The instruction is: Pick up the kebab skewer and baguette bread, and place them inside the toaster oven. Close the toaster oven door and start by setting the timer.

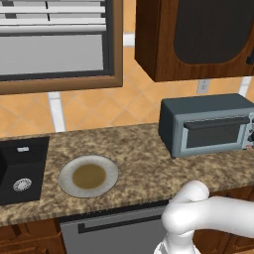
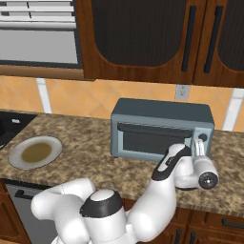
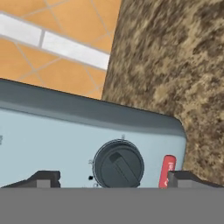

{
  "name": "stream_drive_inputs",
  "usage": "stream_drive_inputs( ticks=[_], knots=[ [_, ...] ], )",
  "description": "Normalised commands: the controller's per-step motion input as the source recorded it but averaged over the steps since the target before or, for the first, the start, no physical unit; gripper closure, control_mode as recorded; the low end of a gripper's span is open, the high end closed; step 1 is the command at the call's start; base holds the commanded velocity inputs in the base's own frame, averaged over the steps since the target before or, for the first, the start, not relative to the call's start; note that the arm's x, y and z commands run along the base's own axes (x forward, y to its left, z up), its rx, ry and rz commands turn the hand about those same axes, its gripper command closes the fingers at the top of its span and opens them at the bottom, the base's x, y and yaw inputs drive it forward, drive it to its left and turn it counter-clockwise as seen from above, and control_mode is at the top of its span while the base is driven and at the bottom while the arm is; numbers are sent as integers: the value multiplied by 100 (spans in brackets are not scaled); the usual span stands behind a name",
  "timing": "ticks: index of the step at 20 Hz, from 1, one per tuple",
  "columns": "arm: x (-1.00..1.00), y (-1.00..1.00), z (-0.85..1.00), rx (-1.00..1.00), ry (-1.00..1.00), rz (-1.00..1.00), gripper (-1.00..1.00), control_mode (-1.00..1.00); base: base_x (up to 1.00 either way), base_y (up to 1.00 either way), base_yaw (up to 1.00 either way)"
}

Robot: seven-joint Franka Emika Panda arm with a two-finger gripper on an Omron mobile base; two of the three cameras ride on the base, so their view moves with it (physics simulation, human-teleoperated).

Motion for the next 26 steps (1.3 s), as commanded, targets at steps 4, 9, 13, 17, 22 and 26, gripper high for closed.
stream_drive_inputs(
  ticks=[4,9,13,17,22,26],
  knots=[
    [14,-2,0,4,-2,0,-100,-100,0,0,0],
    [17,-4,-4,3,-1,0,-100,-100,0,0,0],
    [33,0,-1,0,0,0,-100,-100,0,0,0],
    [34,-1,-3,1,0,0,-100,-100,0,0,0],
    [30,0,-1,3,0,0,-100,-100,0,0,0],
    [27,0,0,4,0,0,-100,-100,0,0,0]
  ],
)
